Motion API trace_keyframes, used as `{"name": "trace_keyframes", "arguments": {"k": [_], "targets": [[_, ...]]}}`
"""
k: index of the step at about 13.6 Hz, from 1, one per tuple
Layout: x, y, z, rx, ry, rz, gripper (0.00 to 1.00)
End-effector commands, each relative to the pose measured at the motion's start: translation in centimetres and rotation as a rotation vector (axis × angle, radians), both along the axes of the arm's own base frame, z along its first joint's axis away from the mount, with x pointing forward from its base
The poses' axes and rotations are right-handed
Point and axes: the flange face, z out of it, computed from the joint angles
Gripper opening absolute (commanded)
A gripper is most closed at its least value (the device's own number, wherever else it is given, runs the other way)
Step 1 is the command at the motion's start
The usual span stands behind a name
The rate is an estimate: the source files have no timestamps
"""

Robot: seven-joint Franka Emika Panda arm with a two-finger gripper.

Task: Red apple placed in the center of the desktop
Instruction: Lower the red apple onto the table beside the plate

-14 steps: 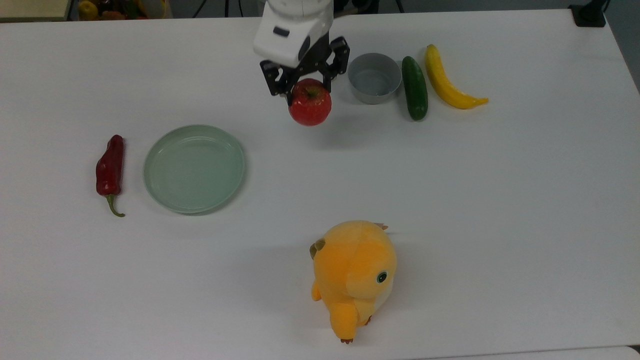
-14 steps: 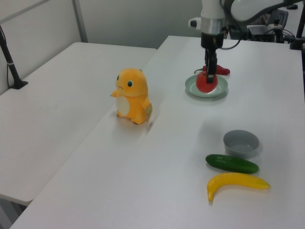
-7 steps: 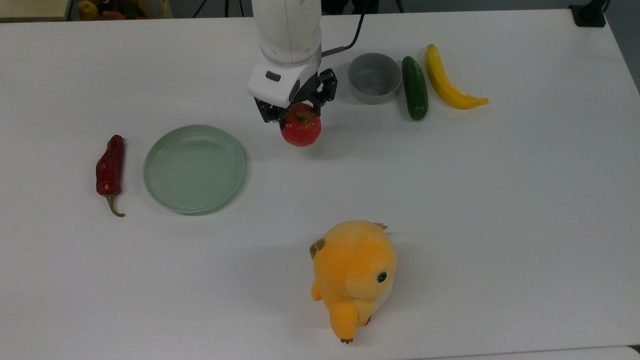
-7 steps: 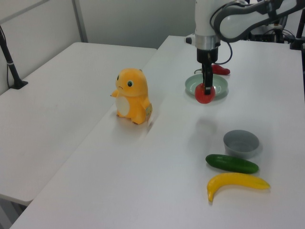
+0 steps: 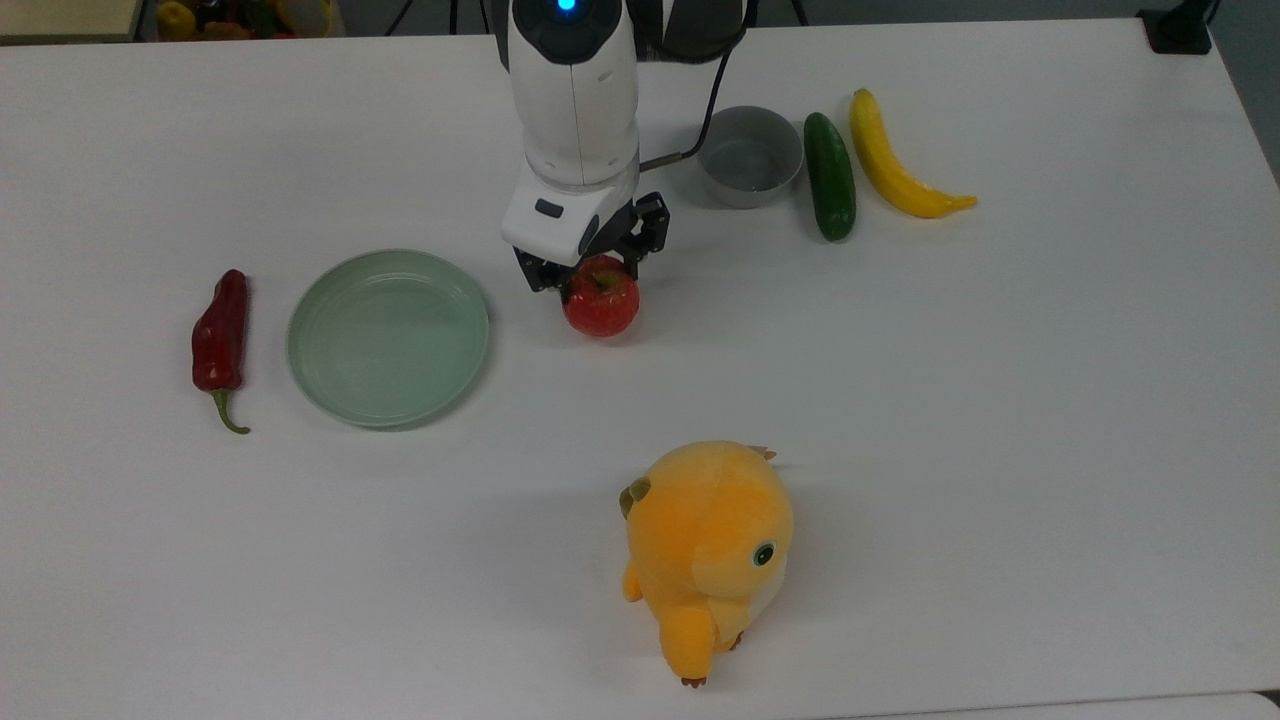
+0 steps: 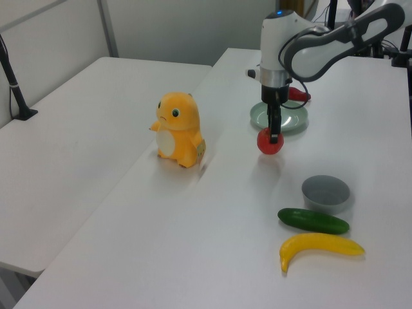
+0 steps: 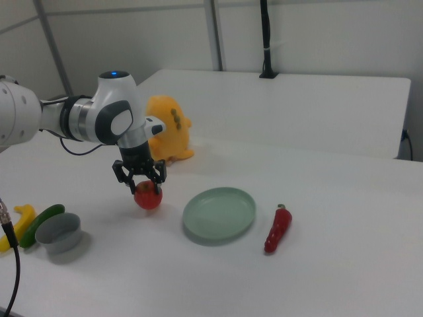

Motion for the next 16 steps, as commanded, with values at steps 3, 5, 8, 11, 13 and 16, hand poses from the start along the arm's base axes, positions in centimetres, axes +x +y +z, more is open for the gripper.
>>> {"name": "trace_keyframes", "arguments": {"k": [3, 5, 8, 11, 13, 16], "targets": [[-0.1, -0.2, -0.7, 0.017, -0.016, 0.013, 0.18], [-0.1, -0.2, -1.2, 0.016, -0.007, 0.002, 0.52], [-0.1, -0.2, -1.3, 0.015, -0.005, -0.004, 1.0], [-0.1, -0.2, -1.4, 0.015, -0.002, -0.004, 1.0], [-0.2, -0.2, -1.3, 0.015, 0.003, -0.006, 1.0], [-0.5, -1.0, 2.2, 0.02, -0.017, -0.121, 1.0]]}}
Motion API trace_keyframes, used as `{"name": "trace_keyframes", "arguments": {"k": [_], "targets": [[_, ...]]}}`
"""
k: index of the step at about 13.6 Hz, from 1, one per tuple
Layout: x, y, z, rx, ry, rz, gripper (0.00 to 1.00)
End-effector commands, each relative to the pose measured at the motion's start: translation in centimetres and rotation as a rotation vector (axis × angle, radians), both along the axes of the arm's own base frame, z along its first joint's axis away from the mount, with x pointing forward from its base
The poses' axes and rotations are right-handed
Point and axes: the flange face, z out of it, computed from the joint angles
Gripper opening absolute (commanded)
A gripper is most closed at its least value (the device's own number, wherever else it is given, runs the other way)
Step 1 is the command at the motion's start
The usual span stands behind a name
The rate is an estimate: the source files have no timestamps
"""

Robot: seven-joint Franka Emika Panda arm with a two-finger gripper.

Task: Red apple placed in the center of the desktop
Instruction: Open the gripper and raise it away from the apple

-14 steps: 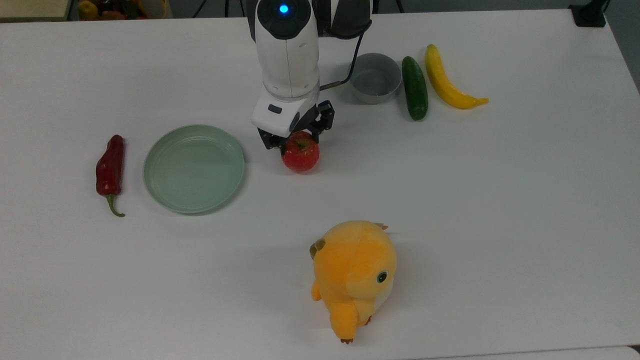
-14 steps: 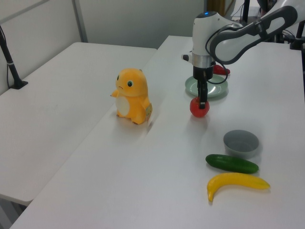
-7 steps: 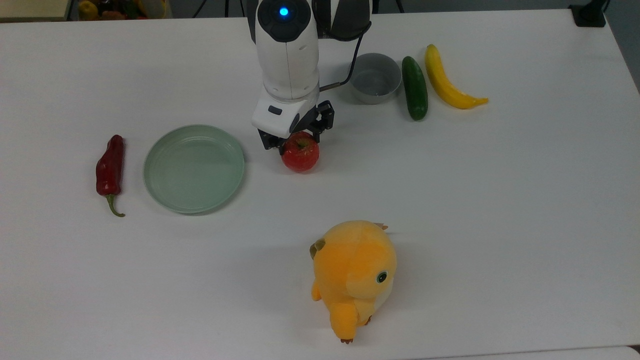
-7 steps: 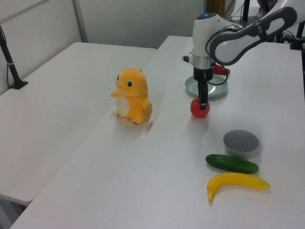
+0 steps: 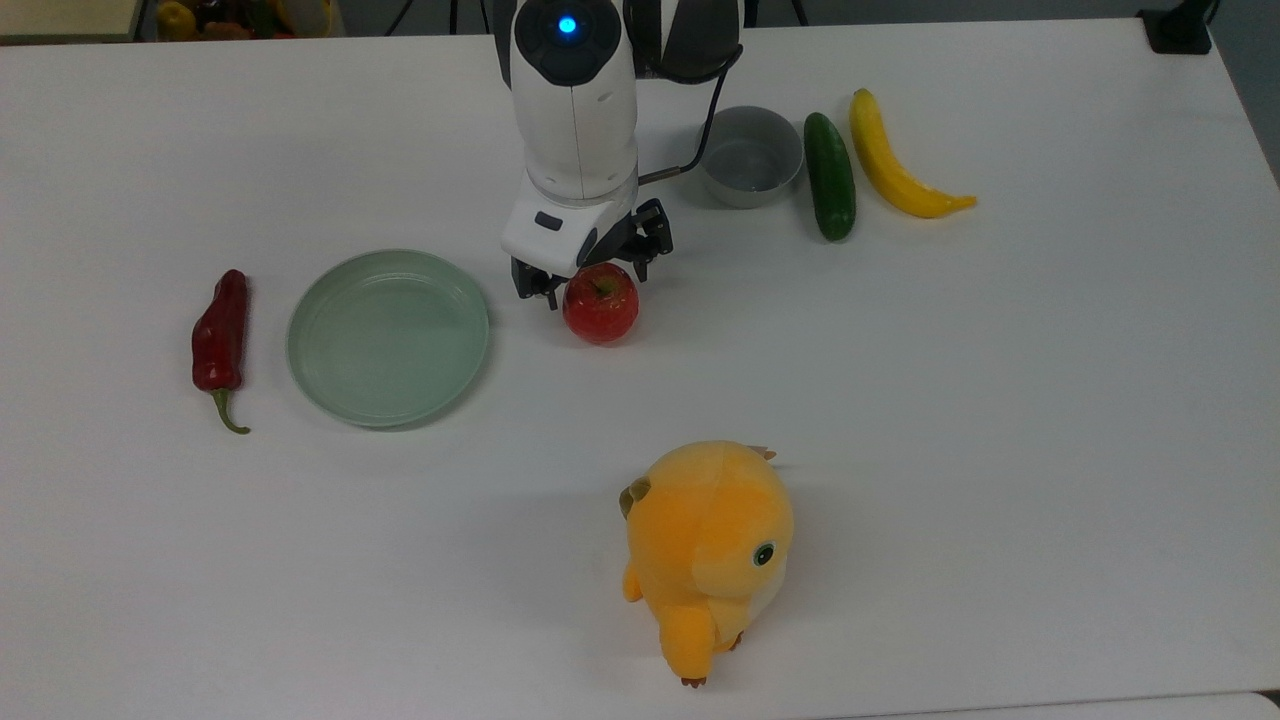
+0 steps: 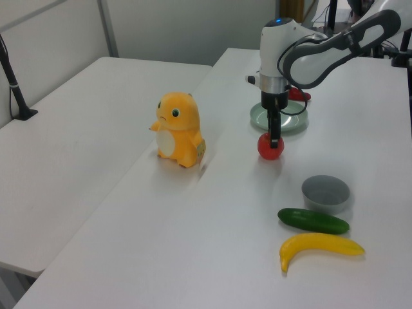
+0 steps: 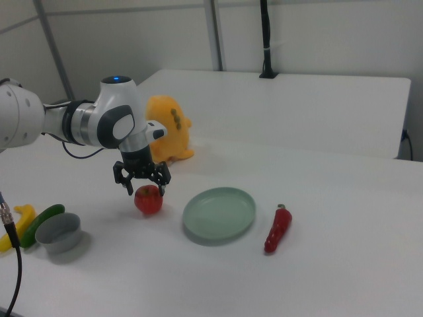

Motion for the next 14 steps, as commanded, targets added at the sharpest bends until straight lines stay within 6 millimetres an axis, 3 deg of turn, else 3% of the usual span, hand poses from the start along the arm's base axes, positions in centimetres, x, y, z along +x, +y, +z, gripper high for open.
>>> {"name": "trace_keyframes", "arguments": {"k": [1, 3, 4, 6, 7, 10, 11, 14], "targets": [[-1.2, -1.6, 6.1, 0.021, -0.02, -0.103, 1.0], [-2.0, -2.9, 10.4, 0.024, -0.019, -0.136, 1.0], [-2.8, -4.0, 13.7, 0.028, -0.025, -0.157, 1.0], [-4.9, -5.3, 19.0, 0.043, -0.06, -0.282, 1.0], [-6.0, -5.8, 20.7, 0.048, -0.055, -0.363, 1.0], [-8.1, -7.3, 23.0, 0.049, -0.023, -0.428, 1.0], [-7.9, -8.5, 23.1, 0.053, -0.034, -0.44, 1.0], [-7.7, -8.5, 22.7, 0.051, -0.032, -0.434, 1.0]]}}
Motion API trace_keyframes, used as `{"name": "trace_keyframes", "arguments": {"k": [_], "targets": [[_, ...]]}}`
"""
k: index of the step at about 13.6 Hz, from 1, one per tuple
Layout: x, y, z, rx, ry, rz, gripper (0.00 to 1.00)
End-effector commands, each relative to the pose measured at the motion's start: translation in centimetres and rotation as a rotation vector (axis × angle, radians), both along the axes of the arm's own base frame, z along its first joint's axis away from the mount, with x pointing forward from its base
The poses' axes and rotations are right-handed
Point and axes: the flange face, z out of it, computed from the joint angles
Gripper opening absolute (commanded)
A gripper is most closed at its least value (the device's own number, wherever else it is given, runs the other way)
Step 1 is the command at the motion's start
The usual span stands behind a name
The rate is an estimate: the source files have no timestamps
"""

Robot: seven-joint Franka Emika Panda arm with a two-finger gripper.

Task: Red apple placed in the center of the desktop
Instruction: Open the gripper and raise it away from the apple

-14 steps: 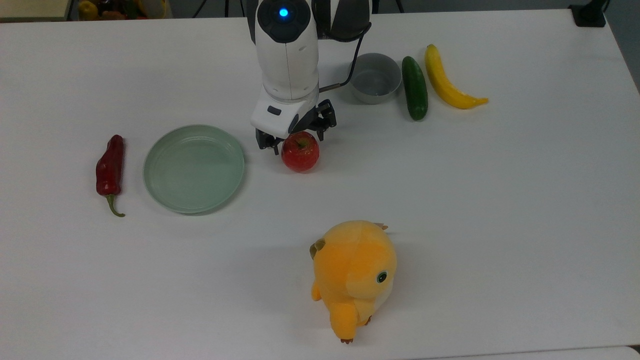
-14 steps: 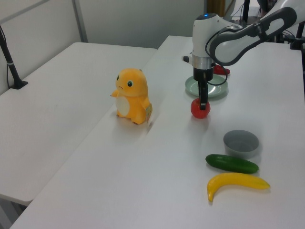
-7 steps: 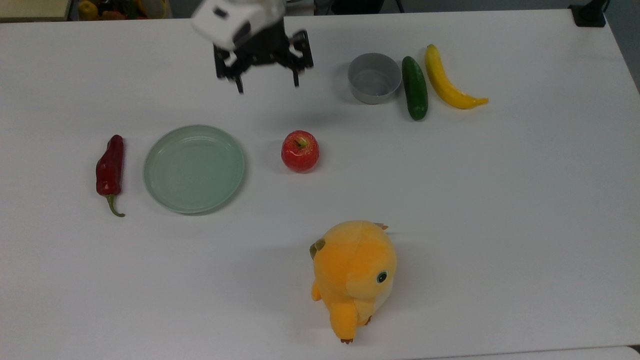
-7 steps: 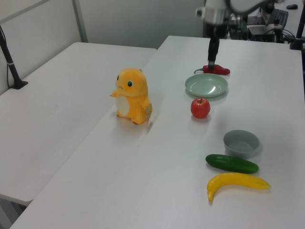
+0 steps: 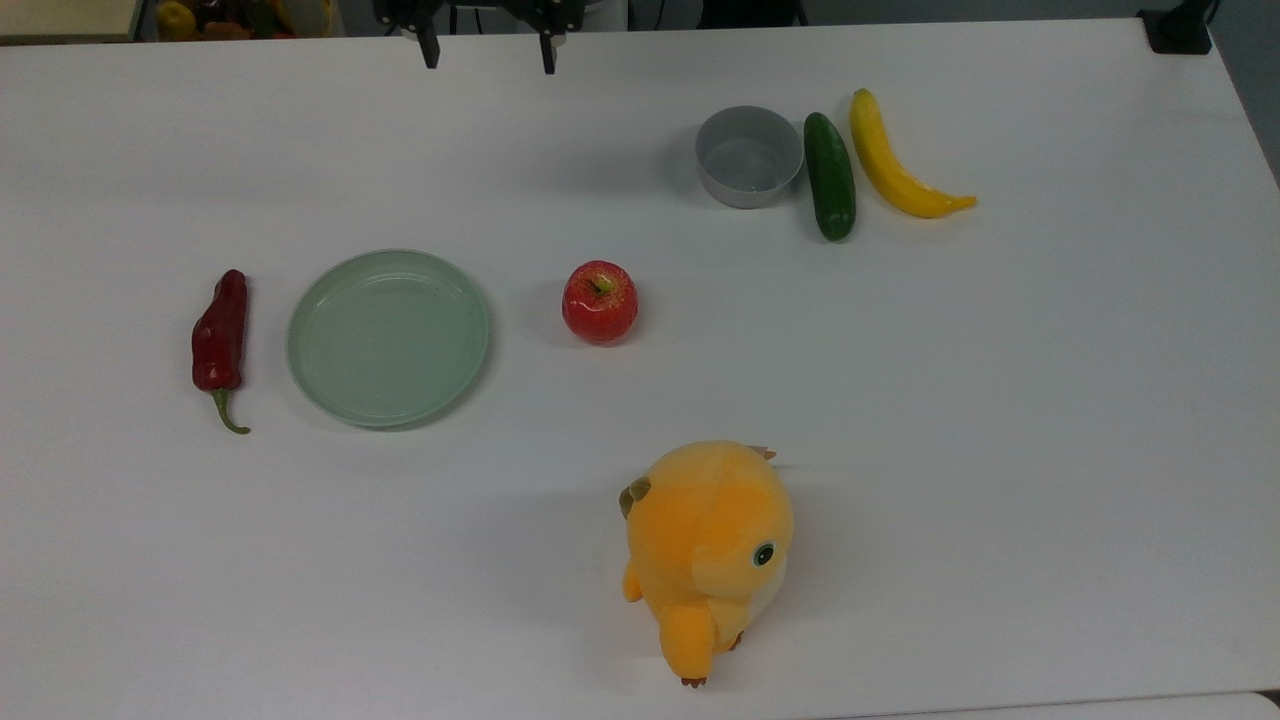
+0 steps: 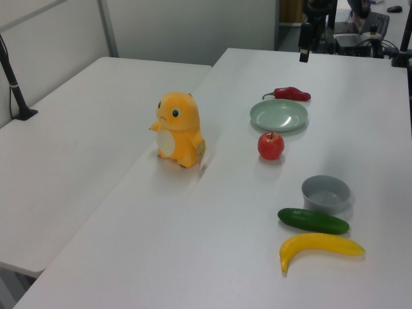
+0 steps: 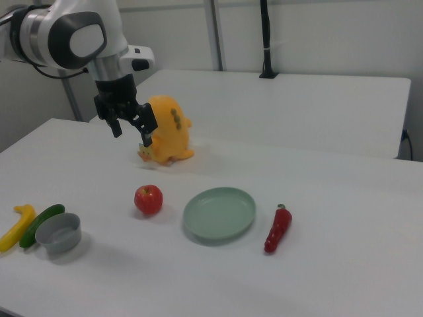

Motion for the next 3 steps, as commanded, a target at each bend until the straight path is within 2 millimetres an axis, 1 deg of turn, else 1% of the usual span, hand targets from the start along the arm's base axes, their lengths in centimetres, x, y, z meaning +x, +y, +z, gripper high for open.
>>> {"name": "trace_keyframes", "arguments": {"k": [1, 3], "targets": [[-0.28, 0.16, -0.39, 0.019, 0.006, -0.008, 1.0], [0.07, 0.41, -0.42, 0.017, -0.014, -0.004, 1.0]]}}
